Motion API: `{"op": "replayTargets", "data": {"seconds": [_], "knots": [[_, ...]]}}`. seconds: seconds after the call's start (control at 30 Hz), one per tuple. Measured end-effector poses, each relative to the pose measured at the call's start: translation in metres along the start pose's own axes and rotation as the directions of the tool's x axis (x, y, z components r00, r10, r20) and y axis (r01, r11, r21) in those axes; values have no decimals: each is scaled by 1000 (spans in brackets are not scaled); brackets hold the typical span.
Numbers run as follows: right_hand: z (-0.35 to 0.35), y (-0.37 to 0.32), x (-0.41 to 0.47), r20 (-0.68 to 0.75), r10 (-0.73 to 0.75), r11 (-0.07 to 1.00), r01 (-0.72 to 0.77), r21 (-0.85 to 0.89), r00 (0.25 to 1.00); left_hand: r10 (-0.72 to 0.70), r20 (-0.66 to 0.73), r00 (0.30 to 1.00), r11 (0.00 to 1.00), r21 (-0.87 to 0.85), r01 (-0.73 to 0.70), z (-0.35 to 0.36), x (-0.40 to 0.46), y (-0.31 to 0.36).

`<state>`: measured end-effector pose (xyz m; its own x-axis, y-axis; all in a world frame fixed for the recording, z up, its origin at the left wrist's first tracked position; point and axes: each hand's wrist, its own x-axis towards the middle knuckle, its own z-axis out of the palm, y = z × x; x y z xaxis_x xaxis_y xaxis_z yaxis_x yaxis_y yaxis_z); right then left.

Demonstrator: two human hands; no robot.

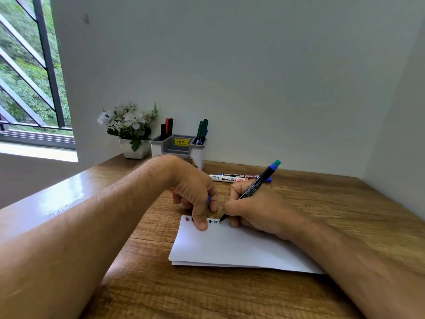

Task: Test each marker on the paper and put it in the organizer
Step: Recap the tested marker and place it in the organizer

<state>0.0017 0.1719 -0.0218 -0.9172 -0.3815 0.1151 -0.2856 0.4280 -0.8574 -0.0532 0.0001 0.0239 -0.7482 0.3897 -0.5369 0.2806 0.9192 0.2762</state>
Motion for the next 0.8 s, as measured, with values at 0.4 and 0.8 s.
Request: {"op": "replayTargets", "data": {"seconds": [0.4,0.8], "knots": [[-1,-1,-1,-8,-13,1000,13,-28,1000,-2,2,1000,1000,6,2,1,0,0],[-1,-1,-2,-4,-1,1000,1,0,1000,-4,-3,1000,1000,1,4,0,3,-3]]}}
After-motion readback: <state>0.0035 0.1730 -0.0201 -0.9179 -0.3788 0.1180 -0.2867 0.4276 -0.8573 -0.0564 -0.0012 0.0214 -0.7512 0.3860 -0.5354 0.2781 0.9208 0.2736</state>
